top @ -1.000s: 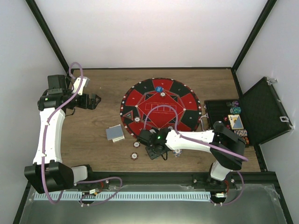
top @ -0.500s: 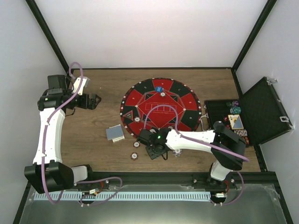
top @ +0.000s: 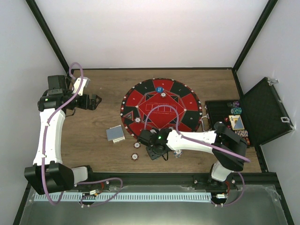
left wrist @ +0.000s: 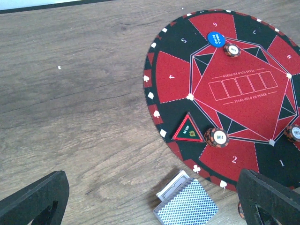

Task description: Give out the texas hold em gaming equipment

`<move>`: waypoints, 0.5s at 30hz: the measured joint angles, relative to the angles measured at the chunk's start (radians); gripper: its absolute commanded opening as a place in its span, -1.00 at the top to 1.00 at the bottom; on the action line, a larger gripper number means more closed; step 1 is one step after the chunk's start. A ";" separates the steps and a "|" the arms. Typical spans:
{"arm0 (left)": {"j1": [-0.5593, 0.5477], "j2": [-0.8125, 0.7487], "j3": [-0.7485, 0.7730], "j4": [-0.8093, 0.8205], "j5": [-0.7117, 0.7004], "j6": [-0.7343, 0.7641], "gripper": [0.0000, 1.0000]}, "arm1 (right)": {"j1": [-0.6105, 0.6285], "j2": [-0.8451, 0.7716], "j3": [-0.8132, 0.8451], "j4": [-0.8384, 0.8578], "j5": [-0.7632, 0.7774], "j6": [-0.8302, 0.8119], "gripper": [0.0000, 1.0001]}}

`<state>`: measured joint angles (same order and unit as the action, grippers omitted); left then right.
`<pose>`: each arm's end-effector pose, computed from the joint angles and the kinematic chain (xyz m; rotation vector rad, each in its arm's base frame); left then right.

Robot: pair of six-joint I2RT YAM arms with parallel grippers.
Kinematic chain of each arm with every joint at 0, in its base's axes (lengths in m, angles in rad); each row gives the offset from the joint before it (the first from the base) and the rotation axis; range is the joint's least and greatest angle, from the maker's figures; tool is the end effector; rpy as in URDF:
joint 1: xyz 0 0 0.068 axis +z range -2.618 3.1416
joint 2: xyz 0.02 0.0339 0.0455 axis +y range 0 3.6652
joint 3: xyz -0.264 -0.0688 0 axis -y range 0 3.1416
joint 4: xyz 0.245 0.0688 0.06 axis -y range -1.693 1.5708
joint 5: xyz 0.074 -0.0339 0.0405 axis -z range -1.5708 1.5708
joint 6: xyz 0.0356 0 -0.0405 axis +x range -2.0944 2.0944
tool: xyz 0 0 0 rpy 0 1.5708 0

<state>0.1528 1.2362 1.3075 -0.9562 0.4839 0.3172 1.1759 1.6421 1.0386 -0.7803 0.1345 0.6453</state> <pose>0.2400 0.0202 0.3585 0.3986 2.3209 -0.3680 0.1179 0.2704 0.1798 -0.7477 2.8223 0.0957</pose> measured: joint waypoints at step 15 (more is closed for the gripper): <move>0.000 -0.011 0.000 0.000 0.000 0.000 -1.00 | 0.000 0.000 0.000 0.000 0.001 -0.002 0.54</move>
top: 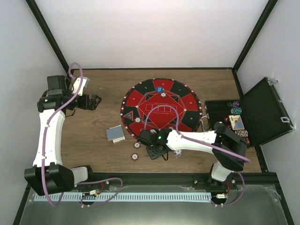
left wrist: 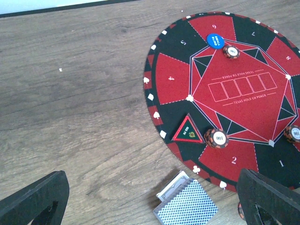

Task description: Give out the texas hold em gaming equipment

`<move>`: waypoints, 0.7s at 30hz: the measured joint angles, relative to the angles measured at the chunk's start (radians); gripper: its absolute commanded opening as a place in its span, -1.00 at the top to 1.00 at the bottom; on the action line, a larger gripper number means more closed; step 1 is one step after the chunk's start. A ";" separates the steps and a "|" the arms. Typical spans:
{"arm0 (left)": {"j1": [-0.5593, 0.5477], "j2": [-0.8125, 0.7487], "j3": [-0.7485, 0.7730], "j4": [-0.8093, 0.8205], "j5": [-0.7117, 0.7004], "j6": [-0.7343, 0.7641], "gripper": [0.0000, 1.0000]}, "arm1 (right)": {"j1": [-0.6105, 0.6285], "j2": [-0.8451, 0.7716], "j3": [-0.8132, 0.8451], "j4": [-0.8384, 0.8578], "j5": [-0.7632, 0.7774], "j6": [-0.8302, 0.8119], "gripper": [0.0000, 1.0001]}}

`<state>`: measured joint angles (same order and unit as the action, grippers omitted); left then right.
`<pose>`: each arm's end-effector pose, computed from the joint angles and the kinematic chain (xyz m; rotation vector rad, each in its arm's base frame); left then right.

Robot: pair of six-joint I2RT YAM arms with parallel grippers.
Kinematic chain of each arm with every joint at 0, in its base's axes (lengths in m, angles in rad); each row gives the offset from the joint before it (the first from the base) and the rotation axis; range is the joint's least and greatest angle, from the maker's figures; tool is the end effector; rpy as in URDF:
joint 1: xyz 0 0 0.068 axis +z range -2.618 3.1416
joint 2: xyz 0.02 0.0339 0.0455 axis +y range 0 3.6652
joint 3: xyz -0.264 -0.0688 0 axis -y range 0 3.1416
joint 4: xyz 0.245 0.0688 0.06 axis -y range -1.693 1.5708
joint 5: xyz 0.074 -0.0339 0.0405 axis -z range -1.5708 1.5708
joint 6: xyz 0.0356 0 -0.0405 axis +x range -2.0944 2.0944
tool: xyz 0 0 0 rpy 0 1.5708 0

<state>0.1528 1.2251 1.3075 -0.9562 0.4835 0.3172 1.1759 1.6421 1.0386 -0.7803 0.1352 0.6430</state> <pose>0.2373 0.0198 0.3609 0.4004 2.3109 -0.3625 0.1179 0.2704 0.1798 -0.7507 2.8209 0.0946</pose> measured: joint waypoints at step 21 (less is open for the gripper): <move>0.000 -0.005 0.000 0.000 0.000 -0.003 -1.00 | -0.043 0.105 0.335 -0.042 0.035 -0.100 0.74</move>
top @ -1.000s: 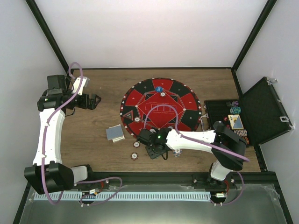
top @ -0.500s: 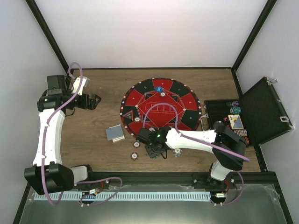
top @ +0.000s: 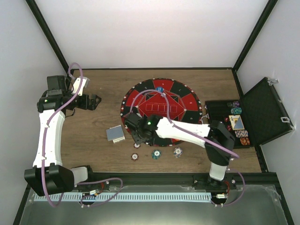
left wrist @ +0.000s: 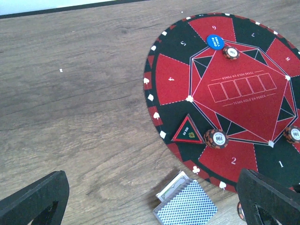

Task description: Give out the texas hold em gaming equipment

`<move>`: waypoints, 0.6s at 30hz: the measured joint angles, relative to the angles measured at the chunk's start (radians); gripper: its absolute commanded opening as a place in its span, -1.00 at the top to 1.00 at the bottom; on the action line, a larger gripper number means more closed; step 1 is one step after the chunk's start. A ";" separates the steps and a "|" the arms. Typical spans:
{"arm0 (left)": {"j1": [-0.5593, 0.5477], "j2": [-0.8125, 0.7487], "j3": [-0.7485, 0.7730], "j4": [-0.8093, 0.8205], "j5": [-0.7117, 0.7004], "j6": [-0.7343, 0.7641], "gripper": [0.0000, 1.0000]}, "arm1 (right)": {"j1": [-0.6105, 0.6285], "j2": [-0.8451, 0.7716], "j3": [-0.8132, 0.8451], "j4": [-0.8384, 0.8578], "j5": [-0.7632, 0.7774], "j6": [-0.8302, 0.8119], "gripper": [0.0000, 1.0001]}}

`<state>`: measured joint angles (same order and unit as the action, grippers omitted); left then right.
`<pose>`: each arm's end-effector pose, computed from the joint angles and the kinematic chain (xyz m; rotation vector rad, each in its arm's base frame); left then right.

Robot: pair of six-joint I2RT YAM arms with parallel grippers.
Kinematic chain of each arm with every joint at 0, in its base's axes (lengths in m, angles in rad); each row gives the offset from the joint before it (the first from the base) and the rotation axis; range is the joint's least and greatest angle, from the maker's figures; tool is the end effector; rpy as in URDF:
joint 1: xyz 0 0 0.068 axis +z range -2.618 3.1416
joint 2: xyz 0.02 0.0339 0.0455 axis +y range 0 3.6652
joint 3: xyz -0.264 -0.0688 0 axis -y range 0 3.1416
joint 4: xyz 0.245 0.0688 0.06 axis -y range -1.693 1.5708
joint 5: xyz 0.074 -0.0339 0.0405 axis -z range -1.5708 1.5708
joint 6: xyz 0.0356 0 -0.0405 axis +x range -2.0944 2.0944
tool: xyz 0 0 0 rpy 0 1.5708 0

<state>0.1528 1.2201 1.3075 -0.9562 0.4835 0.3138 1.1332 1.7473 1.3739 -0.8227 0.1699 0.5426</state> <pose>0.2360 0.0196 0.3620 0.3973 2.3072 -0.3620 0.1564 0.3202 0.2384 -0.7598 2.6507 0.2314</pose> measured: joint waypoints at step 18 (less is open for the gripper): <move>0.000 0.000 0.000 -0.004 -0.004 0.000 -1.00 | -0.192 0.384 0.435 0.015 0.039 -0.184 0.76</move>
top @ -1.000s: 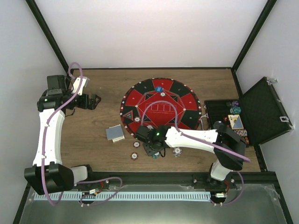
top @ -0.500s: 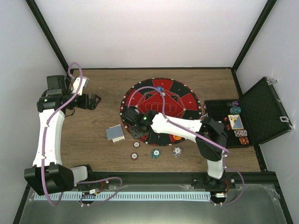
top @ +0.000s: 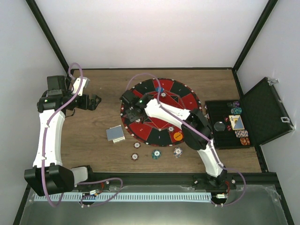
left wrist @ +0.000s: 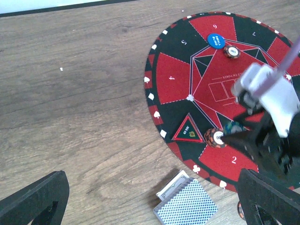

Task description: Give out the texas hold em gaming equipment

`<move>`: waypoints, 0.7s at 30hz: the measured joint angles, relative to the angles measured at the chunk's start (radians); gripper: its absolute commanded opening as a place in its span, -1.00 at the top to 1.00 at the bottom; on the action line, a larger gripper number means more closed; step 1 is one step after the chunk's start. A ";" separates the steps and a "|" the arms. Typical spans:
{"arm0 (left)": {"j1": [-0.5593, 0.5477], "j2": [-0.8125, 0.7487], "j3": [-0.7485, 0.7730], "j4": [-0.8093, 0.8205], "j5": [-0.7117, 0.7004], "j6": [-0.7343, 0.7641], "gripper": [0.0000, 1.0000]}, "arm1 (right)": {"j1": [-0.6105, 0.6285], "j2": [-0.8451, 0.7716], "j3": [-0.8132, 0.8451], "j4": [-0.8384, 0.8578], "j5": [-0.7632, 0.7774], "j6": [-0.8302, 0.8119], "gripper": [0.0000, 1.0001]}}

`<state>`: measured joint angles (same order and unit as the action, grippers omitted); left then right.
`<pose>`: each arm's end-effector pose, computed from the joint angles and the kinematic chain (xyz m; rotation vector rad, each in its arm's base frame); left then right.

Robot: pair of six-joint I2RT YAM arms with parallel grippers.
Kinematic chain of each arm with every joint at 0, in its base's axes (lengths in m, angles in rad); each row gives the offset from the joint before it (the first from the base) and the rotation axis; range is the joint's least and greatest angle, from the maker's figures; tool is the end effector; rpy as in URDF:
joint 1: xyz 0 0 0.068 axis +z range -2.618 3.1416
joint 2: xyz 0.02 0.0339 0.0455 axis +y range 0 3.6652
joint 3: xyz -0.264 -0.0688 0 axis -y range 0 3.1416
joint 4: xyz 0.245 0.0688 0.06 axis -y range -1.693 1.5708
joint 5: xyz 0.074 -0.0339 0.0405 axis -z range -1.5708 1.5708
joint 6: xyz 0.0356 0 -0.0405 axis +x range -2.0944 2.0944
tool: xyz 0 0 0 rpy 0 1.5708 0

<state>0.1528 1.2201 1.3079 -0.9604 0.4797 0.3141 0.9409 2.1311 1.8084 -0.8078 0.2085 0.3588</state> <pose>0.2357 0.0197 0.3618 0.3956 2.3121 -0.3592 0.2758 0.3658 0.2179 -0.7047 2.5700 0.1388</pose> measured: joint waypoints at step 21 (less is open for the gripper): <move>0.000 0.006 0.024 -0.005 -0.001 0.001 -1.00 | -0.139 0.326 0.311 -0.013 -0.038 -0.060 0.70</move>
<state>0.1528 1.2266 1.3323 -0.9653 0.4786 0.3149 0.8021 2.4569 2.1193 -0.8204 0.1703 0.2989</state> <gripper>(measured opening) 0.999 0.423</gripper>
